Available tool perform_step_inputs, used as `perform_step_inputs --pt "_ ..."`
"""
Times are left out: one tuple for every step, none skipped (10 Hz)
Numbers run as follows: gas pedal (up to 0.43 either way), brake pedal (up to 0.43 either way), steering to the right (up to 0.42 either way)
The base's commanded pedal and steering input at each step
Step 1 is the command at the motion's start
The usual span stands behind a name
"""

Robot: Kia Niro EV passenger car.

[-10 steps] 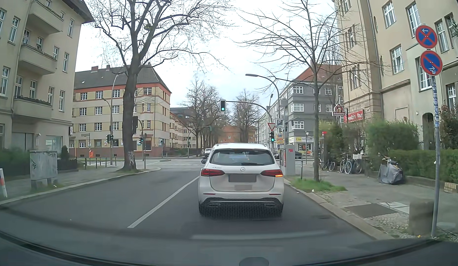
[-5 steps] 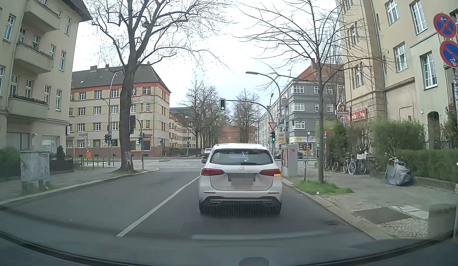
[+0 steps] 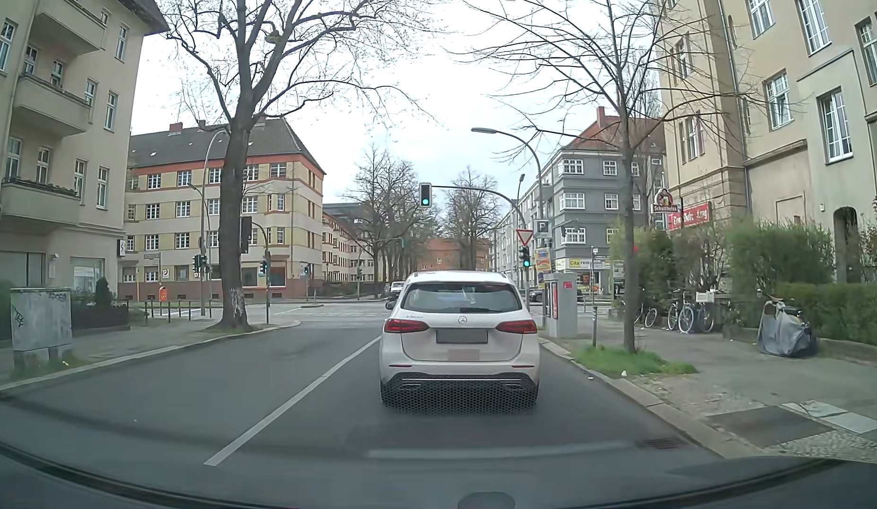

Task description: Follow the waypoints while adhering to traffic rules and regulations

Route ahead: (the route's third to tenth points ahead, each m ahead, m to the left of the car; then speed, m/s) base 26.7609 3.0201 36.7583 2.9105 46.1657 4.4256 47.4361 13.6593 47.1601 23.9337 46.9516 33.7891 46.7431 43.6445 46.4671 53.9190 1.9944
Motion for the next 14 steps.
perform_step_inputs --pt "0.059 0.000 -0.003" --pt "0.059 0.000 -0.002" --pt "0.020 0.000 -0.003" --pt "0.000 0.000 -0.003" --pt "0.000 0.000 -0.003" --pt "0.000 0.000 -0.003" --pt "0.000 0.000 -0.002" --pt "0.000 0.000 -0.002" --pt "0.000 0.000 -0.002" --pt "0.000 0.000 -0.003" --pt "0.000 0.000 -0.002" --pt "0.000 0.000 -0.002" --pt "0.000 0.000 -0.002" --pt "0.000 0.000 -0.002"
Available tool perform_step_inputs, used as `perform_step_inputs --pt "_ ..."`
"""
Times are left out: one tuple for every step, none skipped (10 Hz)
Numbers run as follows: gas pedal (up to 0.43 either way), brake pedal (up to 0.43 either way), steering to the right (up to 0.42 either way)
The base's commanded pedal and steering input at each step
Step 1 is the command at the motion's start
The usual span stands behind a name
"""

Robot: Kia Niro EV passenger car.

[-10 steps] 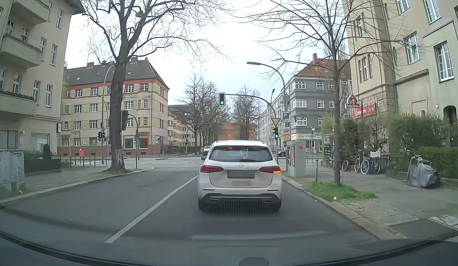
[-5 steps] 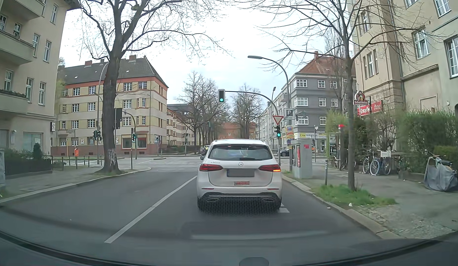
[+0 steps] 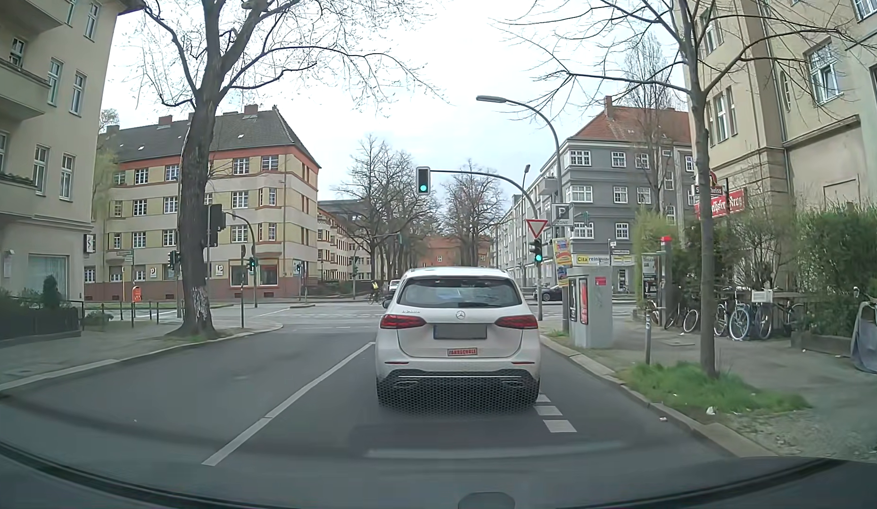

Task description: Follow the waypoints while adhering to traffic rules and regulations

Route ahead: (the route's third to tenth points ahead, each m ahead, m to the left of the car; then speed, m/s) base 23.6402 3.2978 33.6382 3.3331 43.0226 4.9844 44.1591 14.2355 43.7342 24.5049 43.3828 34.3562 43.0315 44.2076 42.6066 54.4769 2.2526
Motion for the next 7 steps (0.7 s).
perform_step_inputs --pt "0.000 0.000 -0.002" --pt "0.000 0.000 -0.002" --pt "0.000 0.000 -0.002" --pt "0.000 0.000 -0.003" --pt "0.000 0.000 -0.003" --pt "0.000 0.000 -0.002" --pt "0.000 0.000 -0.002"
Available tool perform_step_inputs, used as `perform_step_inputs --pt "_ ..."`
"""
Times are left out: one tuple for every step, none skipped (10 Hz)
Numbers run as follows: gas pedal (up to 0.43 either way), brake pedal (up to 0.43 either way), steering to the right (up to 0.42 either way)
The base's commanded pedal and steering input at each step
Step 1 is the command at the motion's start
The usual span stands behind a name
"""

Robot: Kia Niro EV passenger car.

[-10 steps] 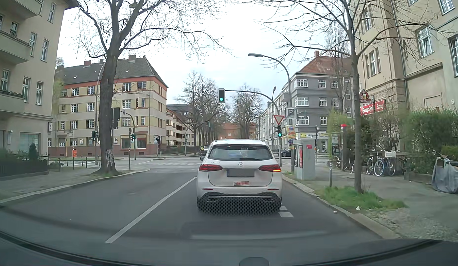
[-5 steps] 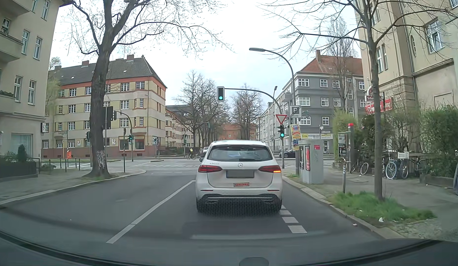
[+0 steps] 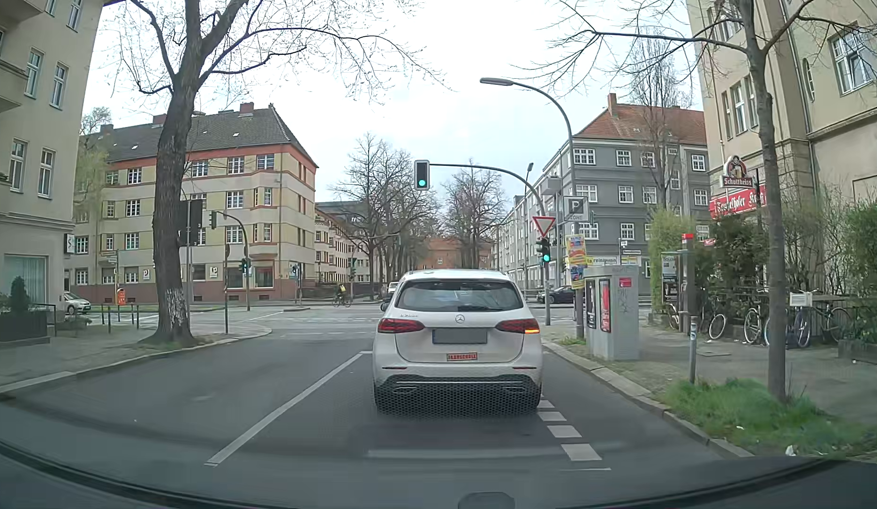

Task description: Follow the waypoints while adhering to traffic rules and regulations

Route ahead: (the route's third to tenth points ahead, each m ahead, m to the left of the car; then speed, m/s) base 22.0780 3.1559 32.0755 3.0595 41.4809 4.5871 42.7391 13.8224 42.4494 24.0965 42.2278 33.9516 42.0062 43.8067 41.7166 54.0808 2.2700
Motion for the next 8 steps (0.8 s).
perform_step_inputs --pt "0.000 0.000 -0.003" --pt "0.000 0.000 -0.002" --pt "0.000 0.012 -0.002" --pt "0.000 0.024 -0.002" --pt "0.000 0.043 -0.003" --pt "0.000 0.049 -0.003" --pt "0.000 0.049 -0.003" --pt "0.000 0.049 -0.002"
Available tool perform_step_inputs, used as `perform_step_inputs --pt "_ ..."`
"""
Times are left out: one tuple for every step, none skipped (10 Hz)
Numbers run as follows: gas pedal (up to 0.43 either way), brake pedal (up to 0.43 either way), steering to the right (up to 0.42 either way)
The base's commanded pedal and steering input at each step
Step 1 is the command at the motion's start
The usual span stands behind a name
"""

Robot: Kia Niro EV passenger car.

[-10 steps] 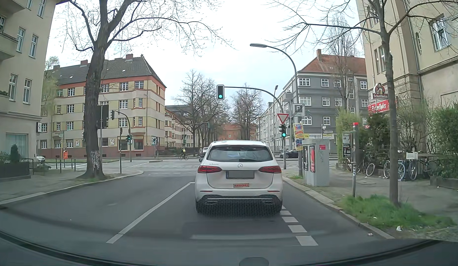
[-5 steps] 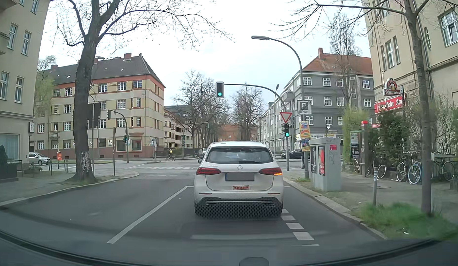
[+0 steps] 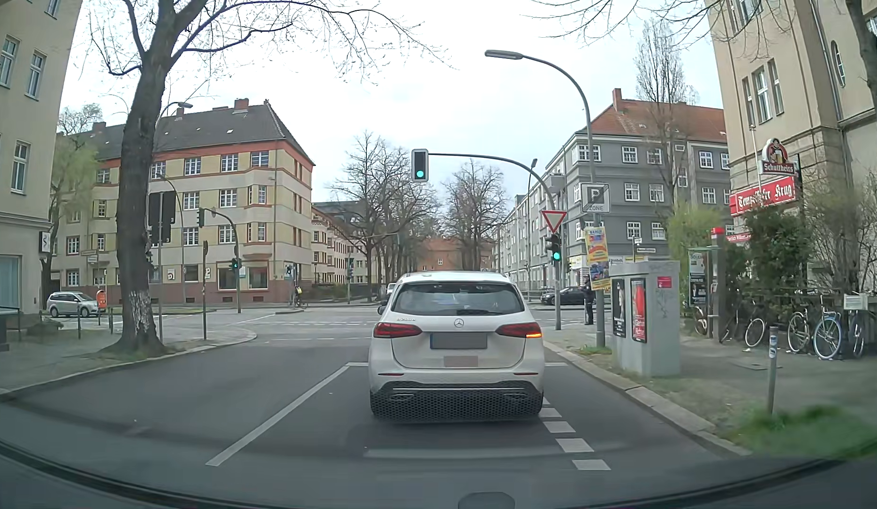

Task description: Follow the waypoints while adhering to traffic rules and regulations

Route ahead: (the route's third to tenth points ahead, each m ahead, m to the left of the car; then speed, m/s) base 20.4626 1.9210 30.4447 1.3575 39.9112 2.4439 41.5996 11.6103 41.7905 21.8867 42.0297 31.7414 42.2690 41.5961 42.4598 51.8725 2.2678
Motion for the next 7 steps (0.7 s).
perform_step_inputs --pt "0.000 0.049 -0.003" --pt "0.000 0.055 -0.002" --pt "0.000 0.055 -0.002" --pt "0.000 0.061 -0.002" --pt "0.000 0.085 -0.002" --pt "0.000 0.122 -0.002" --pt "0.000 0.159 -0.002"
